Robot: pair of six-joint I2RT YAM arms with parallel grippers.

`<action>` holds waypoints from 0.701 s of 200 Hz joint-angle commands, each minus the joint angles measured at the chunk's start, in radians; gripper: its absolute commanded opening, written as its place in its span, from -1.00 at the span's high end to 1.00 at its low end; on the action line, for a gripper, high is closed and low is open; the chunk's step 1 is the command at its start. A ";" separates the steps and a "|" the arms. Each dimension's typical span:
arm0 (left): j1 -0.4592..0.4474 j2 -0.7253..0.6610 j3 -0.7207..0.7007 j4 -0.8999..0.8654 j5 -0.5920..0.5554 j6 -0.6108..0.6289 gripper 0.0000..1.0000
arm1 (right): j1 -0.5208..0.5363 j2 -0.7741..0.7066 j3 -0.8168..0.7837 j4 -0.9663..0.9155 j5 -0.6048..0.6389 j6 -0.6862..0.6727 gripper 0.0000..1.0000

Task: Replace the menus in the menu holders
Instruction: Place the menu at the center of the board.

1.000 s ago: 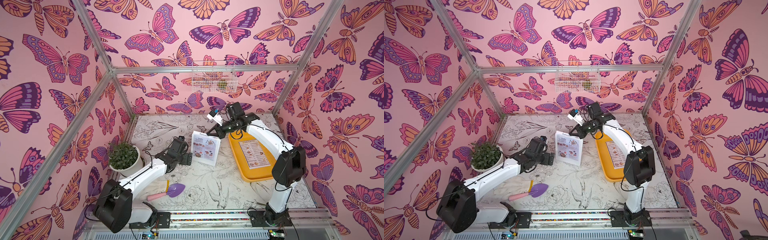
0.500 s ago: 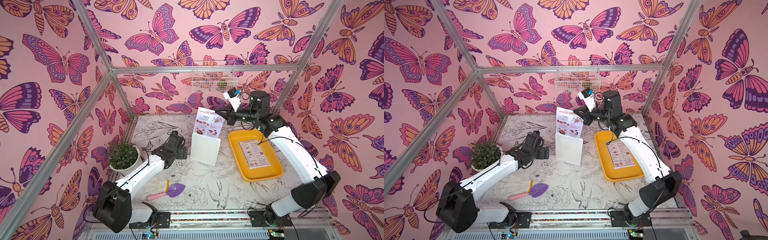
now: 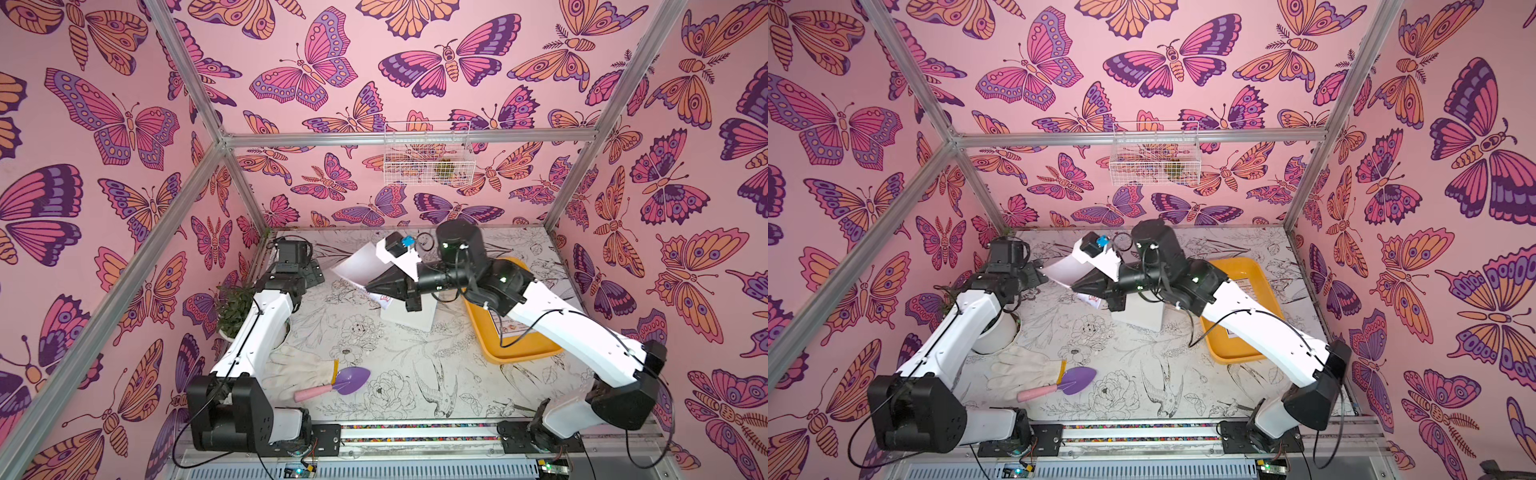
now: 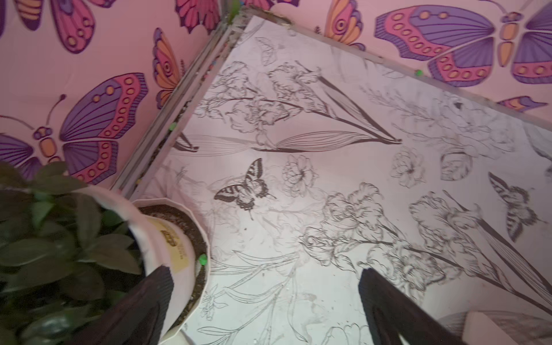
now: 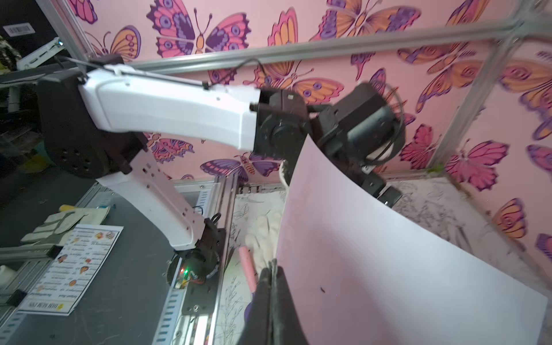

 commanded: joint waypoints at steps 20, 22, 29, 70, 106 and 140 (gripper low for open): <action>0.098 0.030 0.039 -0.115 -0.040 -0.023 -1.00 | -0.004 0.123 0.028 -0.019 -0.087 0.018 0.96; 0.100 0.032 0.041 -0.119 -0.042 -0.023 -1.00 | -0.004 0.132 0.031 -0.024 -0.087 0.015 0.96; 0.107 0.036 0.044 -0.126 -0.055 -0.028 -1.00 | -0.008 0.157 0.048 -0.043 -0.089 0.005 0.96; 0.111 0.041 0.060 -0.134 -0.044 -0.028 -1.00 | -0.056 0.346 0.168 -0.122 -0.031 -0.037 0.96; 0.087 0.015 0.069 -0.135 -0.008 -0.014 -0.98 | -0.043 0.557 0.343 -0.222 0.228 -0.196 0.94; 0.016 -0.013 0.070 -0.148 0.030 0.009 -0.98 | -0.029 0.697 0.445 -0.198 0.420 -0.329 0.92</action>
